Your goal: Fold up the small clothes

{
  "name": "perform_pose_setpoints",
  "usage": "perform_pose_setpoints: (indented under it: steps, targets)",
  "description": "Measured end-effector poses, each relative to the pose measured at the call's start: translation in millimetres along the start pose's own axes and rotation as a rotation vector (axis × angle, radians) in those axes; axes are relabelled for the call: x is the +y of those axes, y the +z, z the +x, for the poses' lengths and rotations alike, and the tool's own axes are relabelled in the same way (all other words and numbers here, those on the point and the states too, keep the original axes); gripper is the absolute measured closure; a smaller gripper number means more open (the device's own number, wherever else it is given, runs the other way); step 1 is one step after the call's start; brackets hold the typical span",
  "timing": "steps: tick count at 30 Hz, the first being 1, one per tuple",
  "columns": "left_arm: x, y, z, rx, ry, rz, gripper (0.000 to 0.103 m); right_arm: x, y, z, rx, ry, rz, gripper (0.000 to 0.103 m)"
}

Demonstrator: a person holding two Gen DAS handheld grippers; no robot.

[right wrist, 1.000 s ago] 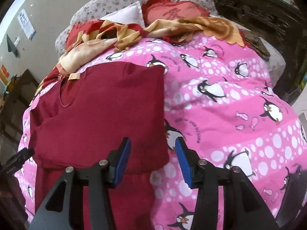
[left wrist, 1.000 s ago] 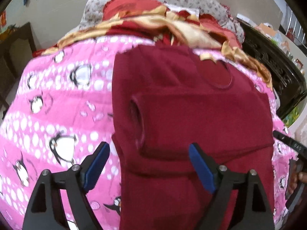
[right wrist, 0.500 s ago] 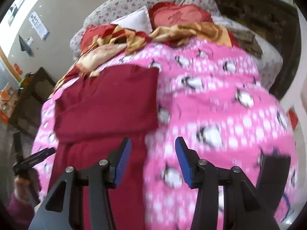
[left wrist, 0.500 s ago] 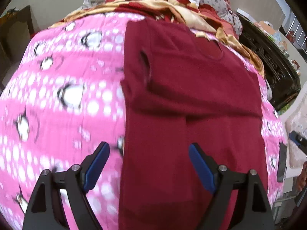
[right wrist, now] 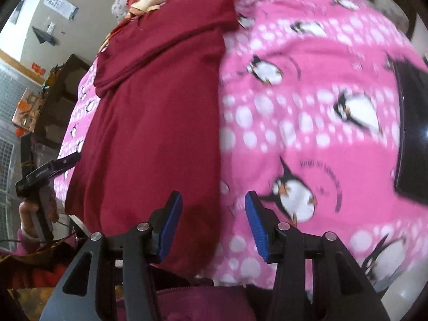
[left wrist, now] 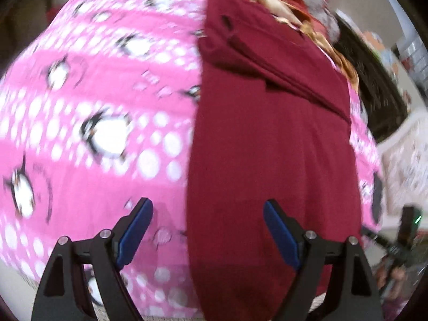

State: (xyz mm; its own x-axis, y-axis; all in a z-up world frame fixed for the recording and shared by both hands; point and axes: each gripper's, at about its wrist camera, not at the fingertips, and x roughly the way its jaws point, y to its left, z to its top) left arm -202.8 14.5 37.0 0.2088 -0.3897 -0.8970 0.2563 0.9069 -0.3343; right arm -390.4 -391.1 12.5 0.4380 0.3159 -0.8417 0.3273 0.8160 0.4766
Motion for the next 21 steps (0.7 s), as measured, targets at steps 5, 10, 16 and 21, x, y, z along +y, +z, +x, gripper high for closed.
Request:
perform_pose_setpoints:
  steps: [5, 10, 16, 21]
  targets:
    - [5.3, -4.7, -1.3, 0.04, -0.01, -0.02, 0.015, 5.2, -6.5, 8.3, 0.018, 0.098, -0.015, 0.052]
    - [-4.5, -17.5, 7.1, 0.102, 0.048, 0.054, 0.015, 9.7, -7.6, 11.7, 0.02, 0.095, -0.042, 0.049]
    - [-14.6, -26.4, 9.4, 0.124, 0.082, 0.098, 0.015, 7.7, -9.0, 12.9, 0.033, 0.112, -0.039, 0.048]
    - [-26.9, -33.2, 13.6, 0.141, 0.081, 0.138, 0.023, 14.8, -11.7, 13.6, 0.004, 0.117, -0.066, 0.076]
